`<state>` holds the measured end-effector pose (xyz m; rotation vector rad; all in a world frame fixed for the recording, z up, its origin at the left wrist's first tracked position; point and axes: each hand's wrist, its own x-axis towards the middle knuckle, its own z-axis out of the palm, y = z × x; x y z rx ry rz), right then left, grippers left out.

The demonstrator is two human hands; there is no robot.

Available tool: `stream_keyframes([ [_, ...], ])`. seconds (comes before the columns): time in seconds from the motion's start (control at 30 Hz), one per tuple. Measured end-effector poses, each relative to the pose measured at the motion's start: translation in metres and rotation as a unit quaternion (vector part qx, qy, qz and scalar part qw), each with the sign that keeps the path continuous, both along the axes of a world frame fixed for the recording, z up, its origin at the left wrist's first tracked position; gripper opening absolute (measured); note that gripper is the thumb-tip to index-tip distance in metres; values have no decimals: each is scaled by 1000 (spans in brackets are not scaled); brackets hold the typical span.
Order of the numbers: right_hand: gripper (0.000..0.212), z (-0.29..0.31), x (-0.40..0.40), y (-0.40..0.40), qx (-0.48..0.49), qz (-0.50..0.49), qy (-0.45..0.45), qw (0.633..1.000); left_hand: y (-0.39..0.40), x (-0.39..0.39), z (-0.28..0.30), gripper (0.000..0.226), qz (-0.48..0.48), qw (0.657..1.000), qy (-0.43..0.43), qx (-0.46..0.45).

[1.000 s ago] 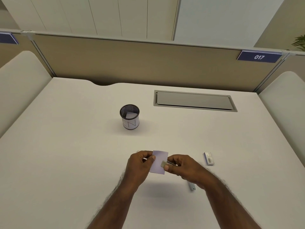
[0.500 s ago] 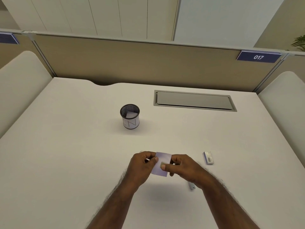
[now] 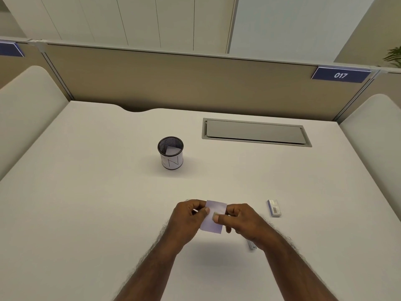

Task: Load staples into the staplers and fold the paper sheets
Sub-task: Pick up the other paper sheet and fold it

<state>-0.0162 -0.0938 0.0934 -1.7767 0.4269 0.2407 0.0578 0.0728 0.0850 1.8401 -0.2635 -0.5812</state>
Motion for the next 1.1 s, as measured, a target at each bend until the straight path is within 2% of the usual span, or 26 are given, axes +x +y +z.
stream_keyframes([
  [0.2, 6, -7, 1, 2, -8, -23, -33, 999, -1, 1, -3, 16, -3, 1000, 9, 1],
  [0.37, 29, -15, -1, 1, 6, 1, 6, 1000, 0, 6, -8, 12, 38, 999, 12, 19],
  [0.47, 30, -26, -6, 0, 13, -67, 25, 997, 3, 8, -13, 11, 79, 996, 24, 27],
  [0.53, 34, -36, -8, 1, -24, -121, 36, 992, 5, 9, -17, 13, 105, 993, 31, 35],
  [0.6, 35, -47, -10, 5, -110, -152, 54, 981, 7, 10, -19, 12, 123, 991, 35, 43],
  [0.8, 42, -73, -10, 25, -281, -129, 106, 945, 8, 11, -23, 5, 139, 988, 70, 21],
  [0.93, 48, -84, -8, 38, -341, -106, 123, 926, 9, 11, -24, 6, 149, 984, 99, -15],
  [1.1, 52, -91, -1, 47, -341, -117, 144, 922, 11, 8, -24, 6, 149, 978, 133, -53],
])
